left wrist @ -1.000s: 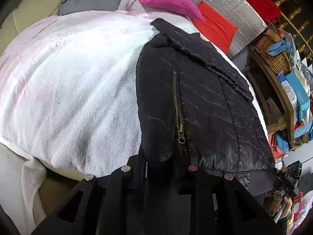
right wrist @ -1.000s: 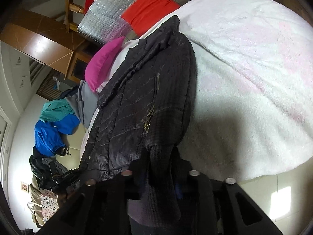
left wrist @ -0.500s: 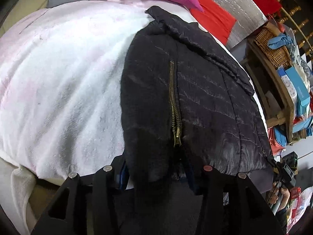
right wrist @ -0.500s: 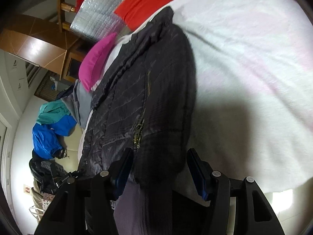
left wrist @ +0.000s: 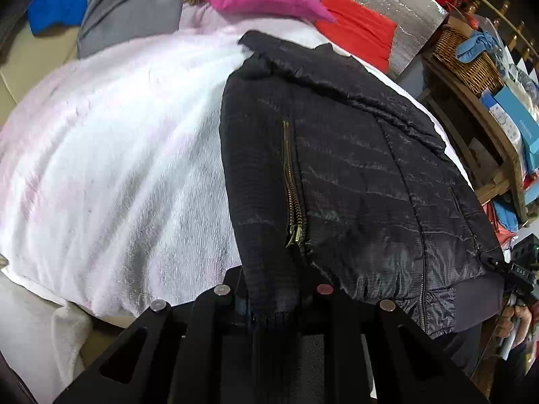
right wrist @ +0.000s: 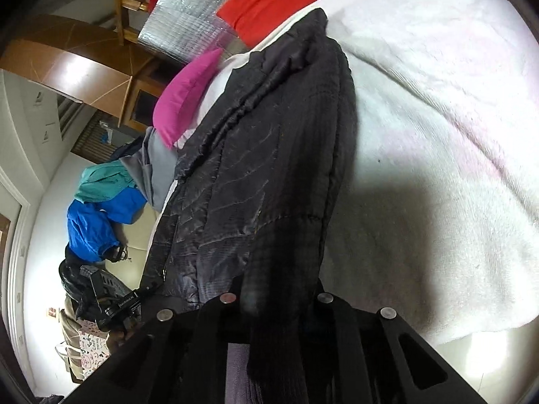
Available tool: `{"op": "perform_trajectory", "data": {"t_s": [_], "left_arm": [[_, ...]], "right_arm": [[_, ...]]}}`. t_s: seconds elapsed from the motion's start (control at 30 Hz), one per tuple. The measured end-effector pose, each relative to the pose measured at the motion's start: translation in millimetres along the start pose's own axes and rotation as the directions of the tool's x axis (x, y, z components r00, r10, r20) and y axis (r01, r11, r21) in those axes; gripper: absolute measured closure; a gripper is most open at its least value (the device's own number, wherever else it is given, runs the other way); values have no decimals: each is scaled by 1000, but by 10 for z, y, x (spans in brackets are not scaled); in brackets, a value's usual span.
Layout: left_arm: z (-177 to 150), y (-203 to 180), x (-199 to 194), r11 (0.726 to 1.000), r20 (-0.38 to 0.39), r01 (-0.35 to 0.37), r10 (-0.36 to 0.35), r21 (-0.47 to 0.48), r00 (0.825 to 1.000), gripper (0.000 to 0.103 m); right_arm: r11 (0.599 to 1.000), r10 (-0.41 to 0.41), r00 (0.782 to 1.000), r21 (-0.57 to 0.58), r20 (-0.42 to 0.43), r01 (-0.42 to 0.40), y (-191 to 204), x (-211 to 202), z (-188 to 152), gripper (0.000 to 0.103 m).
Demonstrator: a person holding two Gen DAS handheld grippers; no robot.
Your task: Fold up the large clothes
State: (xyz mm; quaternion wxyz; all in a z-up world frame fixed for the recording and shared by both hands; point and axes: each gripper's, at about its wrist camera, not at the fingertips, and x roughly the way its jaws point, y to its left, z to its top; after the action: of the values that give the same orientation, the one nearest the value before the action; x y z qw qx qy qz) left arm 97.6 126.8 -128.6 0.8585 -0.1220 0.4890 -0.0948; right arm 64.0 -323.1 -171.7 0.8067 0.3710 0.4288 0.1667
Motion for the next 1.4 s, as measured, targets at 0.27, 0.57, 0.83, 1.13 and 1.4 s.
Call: {"op": "perform_trajectory", "data": {"t_s": [0.27,0.57,0.83,1.13,1.4], "left_arm": [[-63,-42,-115,1000,28,-16,15,17,999,85],[-67,-106,-217,999,65,-33,30,39,997,85],[-53,-86,-247,998,77,-29,25,48,997,85],[-67,72,-220,1000,71,21,-23,20,997,85],[-53,76,-200,999,68,28,-29,17,997,85]], "right_arm": [[1000,22,1000,20,1,-22,-68,-105,-7,87],[1000,26,1000,-6,-2,-26,-57,-262,61,87],[1000,21,1000,-20,-6,-21,-93,-334,88,87],[999,5,1000,-35,-15,-5,-131,-364,113,87],[999,-3,1000,-44,-16,2,-160,-367,122,87]]}}
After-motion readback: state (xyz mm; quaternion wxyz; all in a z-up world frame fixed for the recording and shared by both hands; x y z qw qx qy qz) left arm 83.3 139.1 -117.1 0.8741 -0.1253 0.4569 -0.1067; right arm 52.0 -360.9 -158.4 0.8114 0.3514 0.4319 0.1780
